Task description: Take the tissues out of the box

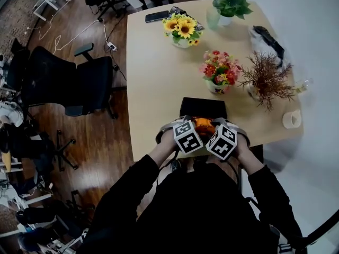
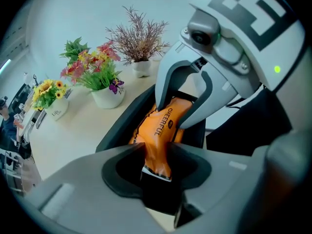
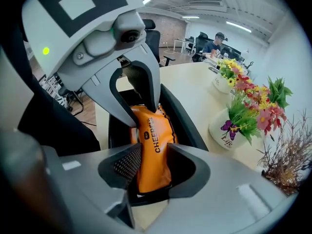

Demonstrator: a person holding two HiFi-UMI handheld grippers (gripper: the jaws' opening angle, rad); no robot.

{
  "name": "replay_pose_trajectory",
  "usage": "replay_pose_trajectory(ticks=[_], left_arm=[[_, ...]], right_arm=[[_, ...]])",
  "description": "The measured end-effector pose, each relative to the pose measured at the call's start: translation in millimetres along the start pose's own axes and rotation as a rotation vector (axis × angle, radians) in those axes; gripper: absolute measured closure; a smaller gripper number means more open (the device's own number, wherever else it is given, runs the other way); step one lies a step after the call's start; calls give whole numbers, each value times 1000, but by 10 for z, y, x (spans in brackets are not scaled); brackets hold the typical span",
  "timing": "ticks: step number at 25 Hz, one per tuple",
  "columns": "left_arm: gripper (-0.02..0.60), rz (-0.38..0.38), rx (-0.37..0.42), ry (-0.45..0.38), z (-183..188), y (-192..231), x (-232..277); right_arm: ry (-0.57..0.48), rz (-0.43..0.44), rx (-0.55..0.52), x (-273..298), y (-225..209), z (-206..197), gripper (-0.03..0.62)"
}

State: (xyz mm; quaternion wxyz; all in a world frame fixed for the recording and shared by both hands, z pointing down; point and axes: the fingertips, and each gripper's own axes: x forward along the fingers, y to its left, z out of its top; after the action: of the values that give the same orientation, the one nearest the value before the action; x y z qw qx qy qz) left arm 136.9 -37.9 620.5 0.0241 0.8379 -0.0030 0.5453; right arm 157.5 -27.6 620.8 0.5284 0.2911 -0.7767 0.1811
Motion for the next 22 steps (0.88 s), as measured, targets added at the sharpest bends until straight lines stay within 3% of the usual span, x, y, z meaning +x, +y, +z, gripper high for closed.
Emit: replay_pose_trajectory(ticks=[9, 22], left_arm=[[458, 28, 3, -42, 75, -3, -294], [467, 201, -68, -113, -121, 128, -1353]], right_arm=[[4, -55, -49, -283, 19, 162, 433], [-93, -99, -245, -921, 215, 985, 447]])
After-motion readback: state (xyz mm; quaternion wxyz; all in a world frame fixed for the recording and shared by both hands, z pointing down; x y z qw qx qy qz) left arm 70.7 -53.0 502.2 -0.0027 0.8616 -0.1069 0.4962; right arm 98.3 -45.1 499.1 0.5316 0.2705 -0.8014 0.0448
